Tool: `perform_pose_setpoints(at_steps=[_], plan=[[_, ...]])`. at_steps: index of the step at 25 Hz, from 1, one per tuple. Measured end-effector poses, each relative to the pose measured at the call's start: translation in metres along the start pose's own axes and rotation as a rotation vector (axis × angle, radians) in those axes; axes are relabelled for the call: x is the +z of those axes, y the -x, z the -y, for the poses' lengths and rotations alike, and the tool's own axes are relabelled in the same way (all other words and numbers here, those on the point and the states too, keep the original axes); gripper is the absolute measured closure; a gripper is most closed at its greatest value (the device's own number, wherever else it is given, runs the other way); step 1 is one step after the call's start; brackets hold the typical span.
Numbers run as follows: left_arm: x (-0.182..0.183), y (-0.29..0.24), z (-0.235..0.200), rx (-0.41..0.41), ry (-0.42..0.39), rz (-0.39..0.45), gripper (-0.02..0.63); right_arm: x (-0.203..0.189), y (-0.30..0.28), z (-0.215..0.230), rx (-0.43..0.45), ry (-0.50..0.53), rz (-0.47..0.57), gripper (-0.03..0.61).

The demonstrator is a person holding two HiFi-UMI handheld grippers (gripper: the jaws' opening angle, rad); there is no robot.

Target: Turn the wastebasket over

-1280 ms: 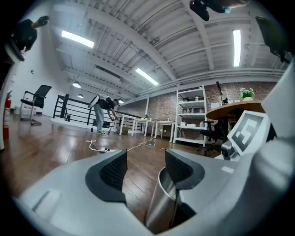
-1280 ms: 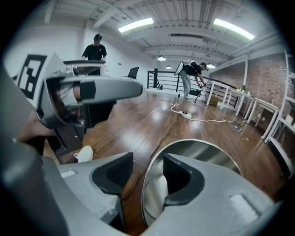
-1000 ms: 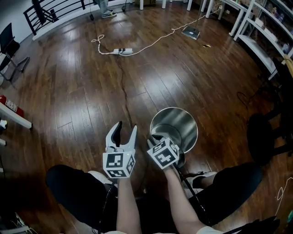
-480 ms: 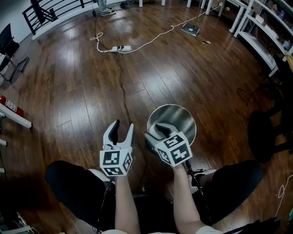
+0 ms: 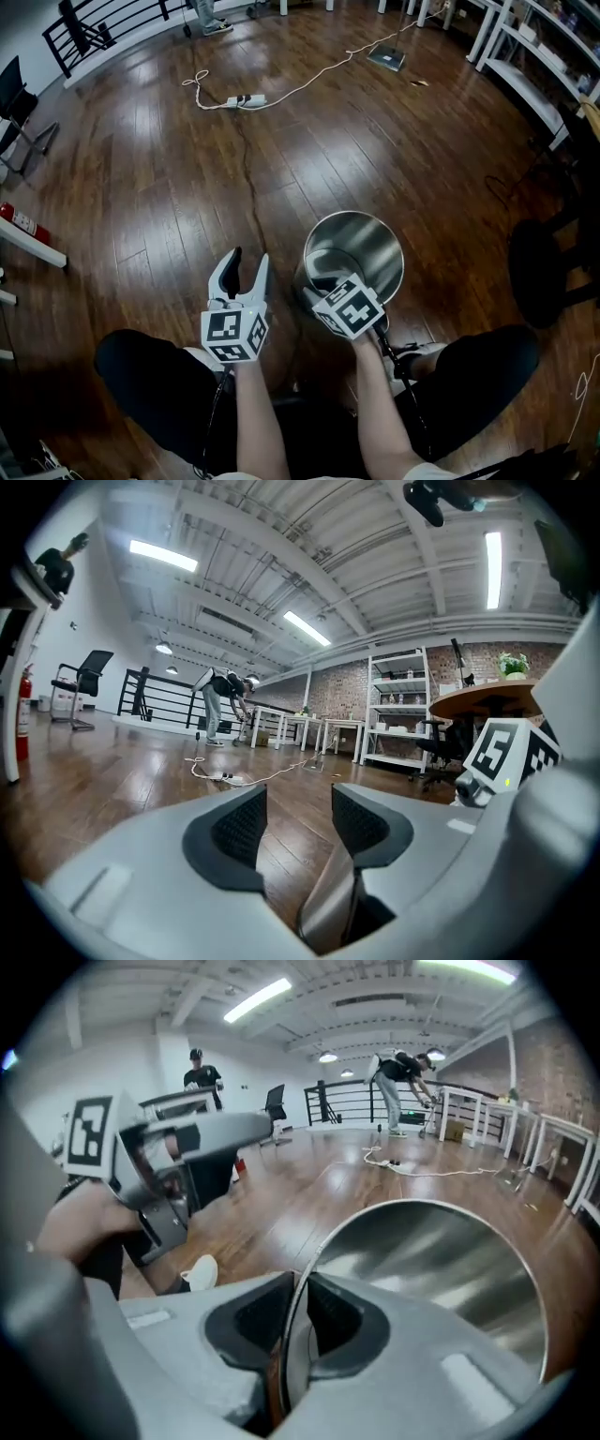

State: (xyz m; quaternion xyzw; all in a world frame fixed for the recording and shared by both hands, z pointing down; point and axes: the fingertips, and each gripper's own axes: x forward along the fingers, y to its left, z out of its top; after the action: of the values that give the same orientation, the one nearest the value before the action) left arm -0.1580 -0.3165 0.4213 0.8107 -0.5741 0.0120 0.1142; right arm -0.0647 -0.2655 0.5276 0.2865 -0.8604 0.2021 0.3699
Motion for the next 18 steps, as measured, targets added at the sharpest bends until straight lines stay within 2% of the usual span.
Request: perform_pose_setpoints(at_steps=[3, 7, 8, 10, 12, 15, 18], plan=[[0.001, -0.001, 0.003, -0.01, 0.002, 0.0, 0.373, 0.018, 0.044, 0.022, 0.048, -0.141, 0.213, 0.54], [0.001, -0.003, 0.0, -0.009, 0.02, 0.005, 0.376, 0.031, 0.09, 0.054, 0.217, -0.459, 0.586, 0.541], [-0.002, -0.003, 0.0, -0.008, 0.023, 0.0, 0.377, 0.027, 0.09, 0.06, 0.238, -0.514, 0.633, 0.541], [-0.008, -0.004, 0.001, -0.007, 0.021, -0.02, 0.377, 0.015, 0.083, 0.07, 0.239, -0.58, 0.658, 0.543], [-0.015, -0.006, 0.001, -0.002, 0.02, -0.045, 0.377, 0.005, 0.081, 0.081, 0.186, -0.587, 0.652, 0.54], [-0.03, -0.009, -0.001, 0.009, 0.05, -0.086, 0.387, -0.021, 0.085, 0.117, -0.045, -0.584, 0.582, 0.503], [-0.049, -0.016, 0.014, -0.035, 0.076, -0.139, 0.388, -0.065, 0.09, 0.149, -0.207, -0.684, 0.531, 0.468]])
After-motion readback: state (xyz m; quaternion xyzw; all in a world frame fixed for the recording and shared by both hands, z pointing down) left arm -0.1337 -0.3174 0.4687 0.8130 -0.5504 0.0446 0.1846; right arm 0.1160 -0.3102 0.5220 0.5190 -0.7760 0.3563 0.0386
